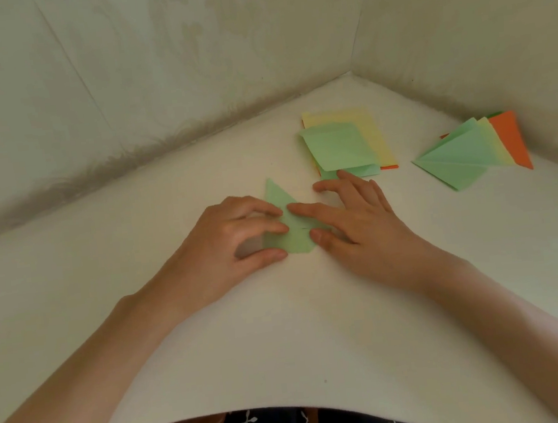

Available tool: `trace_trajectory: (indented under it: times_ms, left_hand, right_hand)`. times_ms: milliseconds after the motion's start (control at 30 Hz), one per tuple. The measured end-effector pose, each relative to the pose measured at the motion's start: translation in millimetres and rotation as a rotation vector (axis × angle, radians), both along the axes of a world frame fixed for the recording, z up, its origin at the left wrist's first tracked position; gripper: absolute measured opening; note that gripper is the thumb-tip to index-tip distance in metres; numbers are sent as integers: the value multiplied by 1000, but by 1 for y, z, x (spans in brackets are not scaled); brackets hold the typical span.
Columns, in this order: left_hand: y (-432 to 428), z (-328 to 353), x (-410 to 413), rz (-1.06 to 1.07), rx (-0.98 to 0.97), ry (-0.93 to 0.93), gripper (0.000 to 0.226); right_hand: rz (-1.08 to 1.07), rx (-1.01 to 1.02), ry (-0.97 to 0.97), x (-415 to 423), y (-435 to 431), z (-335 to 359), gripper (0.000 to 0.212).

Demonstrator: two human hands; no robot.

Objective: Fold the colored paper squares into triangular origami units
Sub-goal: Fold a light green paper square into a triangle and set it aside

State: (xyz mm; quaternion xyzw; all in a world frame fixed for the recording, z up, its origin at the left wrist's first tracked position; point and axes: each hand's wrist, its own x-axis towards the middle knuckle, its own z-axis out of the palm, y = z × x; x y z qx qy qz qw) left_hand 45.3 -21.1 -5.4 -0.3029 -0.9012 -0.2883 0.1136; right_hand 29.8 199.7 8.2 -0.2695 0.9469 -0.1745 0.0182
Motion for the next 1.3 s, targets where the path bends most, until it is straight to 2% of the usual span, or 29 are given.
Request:
trace_trajectory:
  times_ms: [133,267,400,633,767,867,1000,1200,1300]
  left_hand:
    - [2,2,1,12,64,-81,41]
    - [6,3,2,70,14,-39,39]
    - [10,8,5,97,-19,45,37]
    - [9,7,5,137,-26,-9,45]
    - [9,7,3,142,-18,15,34]
    - [10,8,2,159,72,-48,31]
    - [13,8,0,203,221,-157,17]
    - [19,7,-6,366,222,-241,22]
    - [21,4,-8,406,192,-217,21]
  right_hand:
    - [183,-224,52,-5,7,9,43]
    - [320,-164,121,-7,11,12,37]
    - [273,-169,171,-7,11,10,33]
    - [149,-179,241,-5,10,7,25]
    - [95,-153,217,-6,8,7,15]
    - [57,-163,158,-6,6,8,14]
    - [-19,-187,95,-3,2,10,14]
    - [-108,-174,79,0,-4,7,23]
    - [-152,-109,123,0,-8,6,23]
